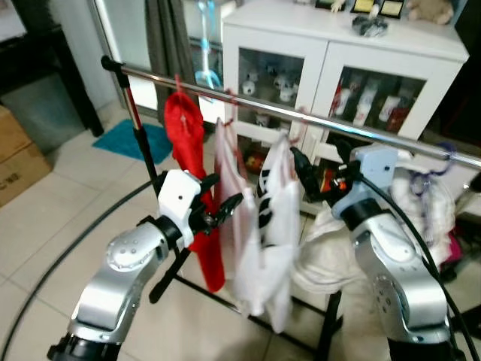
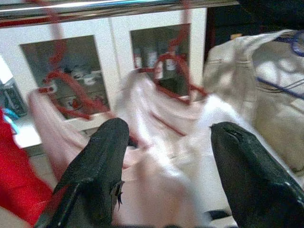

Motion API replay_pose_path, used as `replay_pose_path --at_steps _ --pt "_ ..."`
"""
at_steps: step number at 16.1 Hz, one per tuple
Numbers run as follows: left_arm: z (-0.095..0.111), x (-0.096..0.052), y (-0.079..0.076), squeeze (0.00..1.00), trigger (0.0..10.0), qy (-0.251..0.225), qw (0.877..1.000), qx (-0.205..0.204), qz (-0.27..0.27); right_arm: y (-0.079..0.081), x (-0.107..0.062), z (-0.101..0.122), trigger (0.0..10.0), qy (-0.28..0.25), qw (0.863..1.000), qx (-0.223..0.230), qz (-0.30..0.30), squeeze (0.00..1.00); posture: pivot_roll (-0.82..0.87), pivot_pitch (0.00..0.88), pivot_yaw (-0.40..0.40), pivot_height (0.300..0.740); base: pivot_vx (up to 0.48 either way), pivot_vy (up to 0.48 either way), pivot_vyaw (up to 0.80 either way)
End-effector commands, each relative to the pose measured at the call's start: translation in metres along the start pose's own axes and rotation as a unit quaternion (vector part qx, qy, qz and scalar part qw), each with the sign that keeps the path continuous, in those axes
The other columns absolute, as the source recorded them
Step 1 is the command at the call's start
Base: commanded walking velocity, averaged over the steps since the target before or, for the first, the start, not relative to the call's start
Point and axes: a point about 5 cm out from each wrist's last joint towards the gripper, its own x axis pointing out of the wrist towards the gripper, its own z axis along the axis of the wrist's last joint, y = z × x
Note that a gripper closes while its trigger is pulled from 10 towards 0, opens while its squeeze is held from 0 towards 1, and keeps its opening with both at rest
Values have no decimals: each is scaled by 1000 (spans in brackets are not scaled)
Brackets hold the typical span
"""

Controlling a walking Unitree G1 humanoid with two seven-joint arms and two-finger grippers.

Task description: Hang hanger

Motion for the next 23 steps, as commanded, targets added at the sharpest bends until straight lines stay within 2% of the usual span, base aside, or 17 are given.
replay_pose_path --at_steps 1,4,8,10,12,13,14,15,17,18,19,20,21,23 --pt "-3 -1 -7 0 10000 8 1000 -11 -27 -4 -4 0 10000 9 1000 1 -3 1000 -68 0 22 740 0 0 0" --pt "-9 -8 -16 0 10000 30 996 -16 -79 -4 -9 -2 10000 16 1000 1 3 1000 -73 0 26 740 0 0 0" --pt "-11 -10 -18 0 10000 36 995 -19 -96 -2 -11 -3 10000 32 999 -8 11 1000 -75 0 26 740 0 0 0" --pt "-14 -14 -19 0 10000 51 992 -22 -116 -14 -12 -5 10000 60 998 -28 -13 1000 -71 0 25 740 0 0 0" --pt "-17 -19 -21 0 10000 69 988 -17 -137 -29 -18 -4 10000 105 992 -71 -10 1000 -71 0 26 740 0 0 0" --pt "-17 -21 -22 0 10000 70 987 -19 -144 -35 -23 -1 10000 116 991 -62 1 1000 -73 0 27 740 0 0 0" --pt "-17 -22 -23 0 10000 69 986 -19 -150 -46 -31 -2 10000 162 983 -85 7 1000 -75 0 29 740 0 0 0" --pt "-17 -22 -23 0 10000 69 986 -17 -152 -55 -34 -3 10000 186 977 -100 -4 1000 -78 0 31 740 0 0 0" --pt "-16 -21 -23 0 10000 67 985 -14 -156 -73 -33 0 10000 200 972 -105 -62 1000 -79 0 32 740 0 0 0" --pt "-16 -21 -24 0 10000 67 985 -14 -159 -76 -34 2 10000 213 969 -109 -67 1000 -76 0 30 740 0 0 0" --pt "-15 -21 -24 0 10000 68 984 -14 -161 -78 -37 4 10000 225 966 -107 -64 596 -76 0 30 740 0 0 0" --pt "-15 -22 -24 0 10000 68 984 -14 -162 -80 -40 5 10000 232 965 -104 -64 349 -77 0 30 740 0 0 0" --pt "-15 -22 -24 0 10000 69 984 -14 -165 -85 -44 9 10000 249 961 -100 -68 0 -78 0 34 740 0 0 0" --pt "-15 -22 -24 0 10000 70 984 -13 -166 -91 -46 12 10000 252 958 -95 -96 0 -80 0 36 740 0 0 0"
